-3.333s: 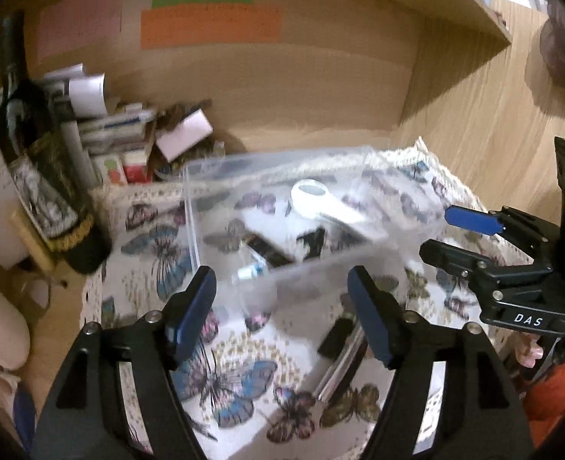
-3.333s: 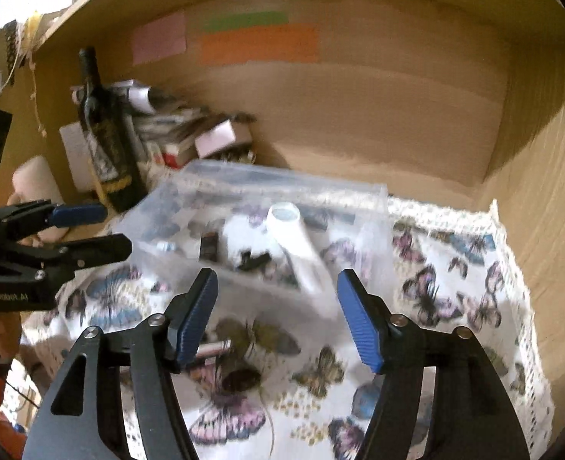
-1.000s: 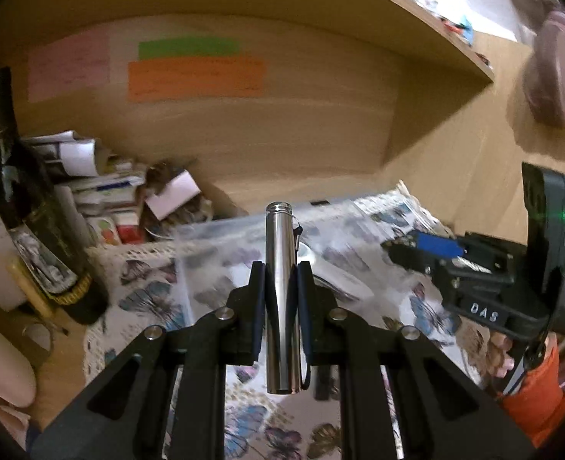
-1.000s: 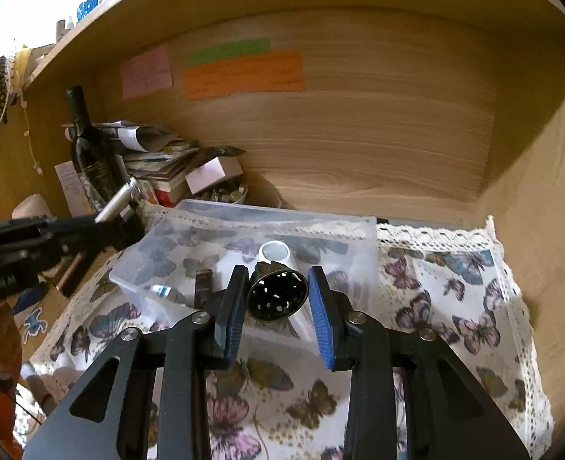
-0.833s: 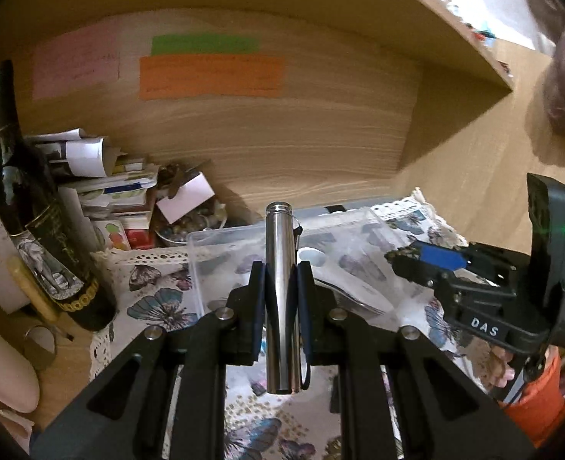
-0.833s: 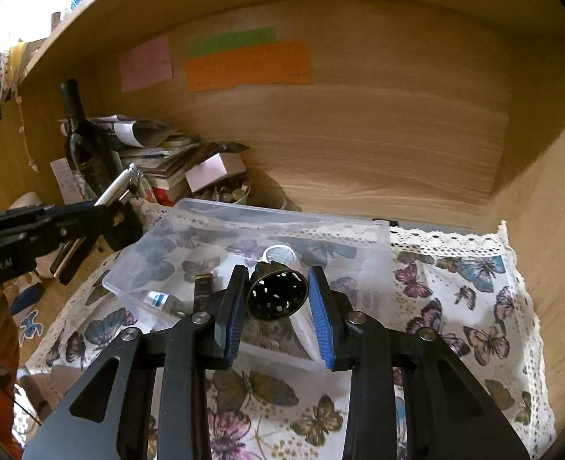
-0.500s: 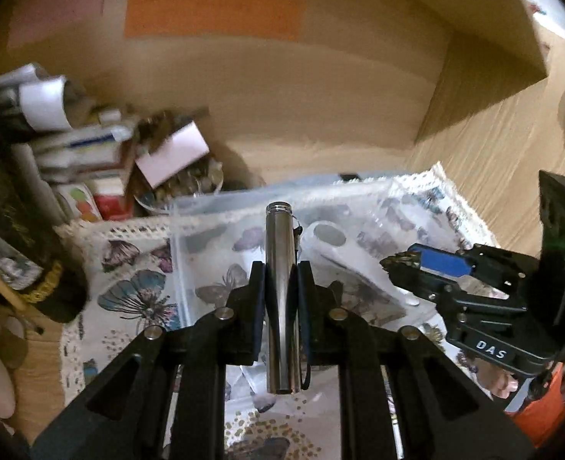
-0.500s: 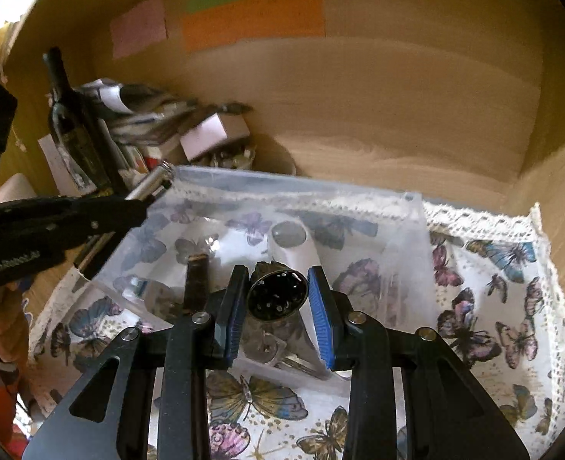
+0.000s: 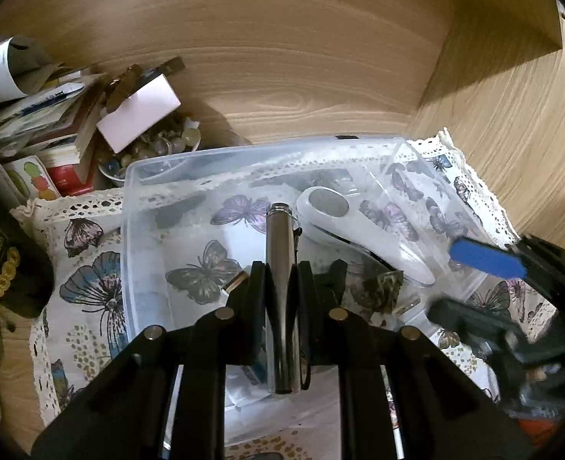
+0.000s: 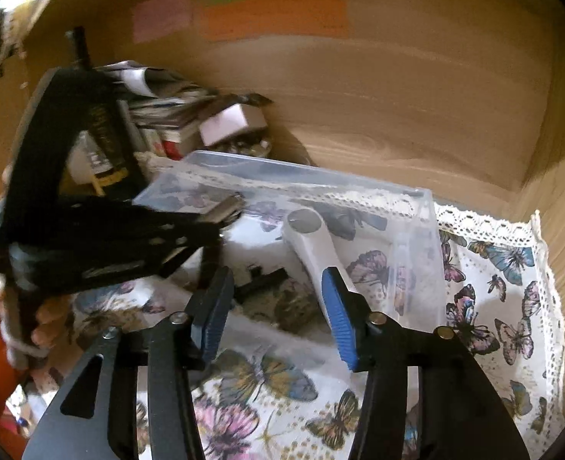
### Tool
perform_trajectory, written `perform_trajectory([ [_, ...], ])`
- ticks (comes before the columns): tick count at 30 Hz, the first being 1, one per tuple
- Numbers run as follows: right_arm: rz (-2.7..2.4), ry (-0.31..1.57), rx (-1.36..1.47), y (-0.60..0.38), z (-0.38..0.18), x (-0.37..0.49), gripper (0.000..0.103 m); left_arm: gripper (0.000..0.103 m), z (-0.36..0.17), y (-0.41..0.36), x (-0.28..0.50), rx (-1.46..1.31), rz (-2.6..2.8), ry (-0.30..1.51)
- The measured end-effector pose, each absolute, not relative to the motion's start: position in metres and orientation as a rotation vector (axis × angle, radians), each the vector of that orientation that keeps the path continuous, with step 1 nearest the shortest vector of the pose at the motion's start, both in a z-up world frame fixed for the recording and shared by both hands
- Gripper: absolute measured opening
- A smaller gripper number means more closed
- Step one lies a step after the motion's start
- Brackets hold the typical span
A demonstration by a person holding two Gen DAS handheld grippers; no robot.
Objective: Organize rigid objects
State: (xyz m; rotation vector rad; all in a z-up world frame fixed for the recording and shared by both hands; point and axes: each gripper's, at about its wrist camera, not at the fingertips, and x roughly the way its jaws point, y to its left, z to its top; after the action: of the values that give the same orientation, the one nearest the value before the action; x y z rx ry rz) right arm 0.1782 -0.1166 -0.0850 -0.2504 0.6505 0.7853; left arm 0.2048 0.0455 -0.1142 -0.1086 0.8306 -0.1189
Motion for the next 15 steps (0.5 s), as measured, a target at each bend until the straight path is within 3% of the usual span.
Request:
perform_trajectory([
  [11, 0.870, 0.692, -0.320, -0.105, -0.104, 0.141, 0.049, 0.016, -0.101, 0.047, 0.190, -0.112, -0.099, 0.799],
  [15, 0.887, 0.757, -0.353, -0.092, -0.123, 0.143, 0.050, 0.025, -0.085, 0.049, 0.166, -0.088, -0.081, 0.734],
])
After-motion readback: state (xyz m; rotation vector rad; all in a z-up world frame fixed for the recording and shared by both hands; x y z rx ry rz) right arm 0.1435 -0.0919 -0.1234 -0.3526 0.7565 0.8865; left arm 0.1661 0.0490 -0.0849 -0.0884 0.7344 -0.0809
